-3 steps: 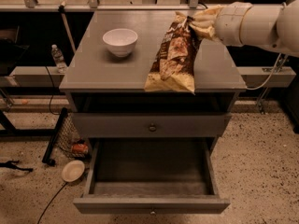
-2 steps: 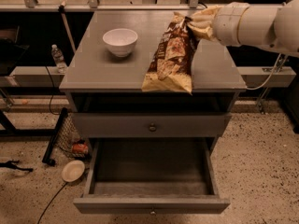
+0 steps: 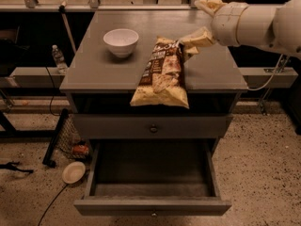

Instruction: Pick brown chip bag from middle drawer and place on counter

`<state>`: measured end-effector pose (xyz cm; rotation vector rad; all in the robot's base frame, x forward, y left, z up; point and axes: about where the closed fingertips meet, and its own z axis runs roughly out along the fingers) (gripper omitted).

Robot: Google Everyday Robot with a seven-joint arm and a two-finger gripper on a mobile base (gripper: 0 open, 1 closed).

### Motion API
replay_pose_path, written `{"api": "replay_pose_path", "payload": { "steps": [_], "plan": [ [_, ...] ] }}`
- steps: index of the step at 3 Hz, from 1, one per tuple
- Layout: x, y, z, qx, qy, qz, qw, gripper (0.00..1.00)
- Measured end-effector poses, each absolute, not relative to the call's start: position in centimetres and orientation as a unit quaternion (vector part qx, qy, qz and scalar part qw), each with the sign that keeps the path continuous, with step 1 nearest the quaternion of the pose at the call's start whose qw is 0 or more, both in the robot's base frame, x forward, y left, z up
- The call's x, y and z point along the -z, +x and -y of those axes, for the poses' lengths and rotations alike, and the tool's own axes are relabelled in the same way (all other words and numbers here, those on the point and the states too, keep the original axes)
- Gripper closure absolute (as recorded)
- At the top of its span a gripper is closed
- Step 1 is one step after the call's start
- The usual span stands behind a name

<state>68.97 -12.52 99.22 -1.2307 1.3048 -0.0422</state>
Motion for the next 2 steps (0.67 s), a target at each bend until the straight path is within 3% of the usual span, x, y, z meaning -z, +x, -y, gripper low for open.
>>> {"api": "replay_pose_path", "payload": {
  "steps": [2],
  "plan": [
    [-99.28,68.96,12.87,0.019,-0.531,-0.571,0.626,0.00]
  ]
}}
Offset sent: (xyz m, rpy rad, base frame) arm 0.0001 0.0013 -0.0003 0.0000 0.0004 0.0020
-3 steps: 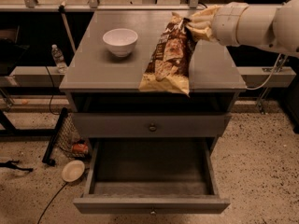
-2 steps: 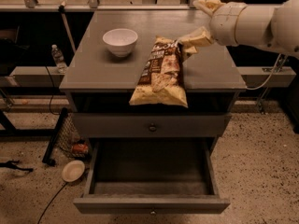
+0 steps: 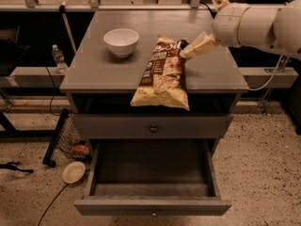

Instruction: Pick brown chip bag from middle drawer and place on counter

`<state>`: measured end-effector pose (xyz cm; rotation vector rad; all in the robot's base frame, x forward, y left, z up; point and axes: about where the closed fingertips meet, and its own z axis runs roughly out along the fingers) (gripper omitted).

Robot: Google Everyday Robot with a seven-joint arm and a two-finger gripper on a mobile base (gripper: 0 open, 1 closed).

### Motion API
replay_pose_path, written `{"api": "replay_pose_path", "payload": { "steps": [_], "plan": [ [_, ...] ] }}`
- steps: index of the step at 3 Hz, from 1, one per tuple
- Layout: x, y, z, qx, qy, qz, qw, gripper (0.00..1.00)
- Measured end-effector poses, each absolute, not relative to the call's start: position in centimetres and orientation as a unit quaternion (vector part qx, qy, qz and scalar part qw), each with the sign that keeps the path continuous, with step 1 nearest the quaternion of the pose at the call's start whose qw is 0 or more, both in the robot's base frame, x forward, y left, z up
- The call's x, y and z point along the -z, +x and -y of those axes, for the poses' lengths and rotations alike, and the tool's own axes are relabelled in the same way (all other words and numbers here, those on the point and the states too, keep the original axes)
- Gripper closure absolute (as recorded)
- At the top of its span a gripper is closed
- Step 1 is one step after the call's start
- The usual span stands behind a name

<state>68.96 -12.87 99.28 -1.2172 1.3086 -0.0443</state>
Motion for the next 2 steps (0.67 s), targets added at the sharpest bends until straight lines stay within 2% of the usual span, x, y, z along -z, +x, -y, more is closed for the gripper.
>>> {"api": "replay_pose_path", "payload": {
  "steps": [2],
  "plan": [
    [-101.3,68.4,19.3,0.059,-0.465,-0.592,0.656,0.00]
  ]
}}
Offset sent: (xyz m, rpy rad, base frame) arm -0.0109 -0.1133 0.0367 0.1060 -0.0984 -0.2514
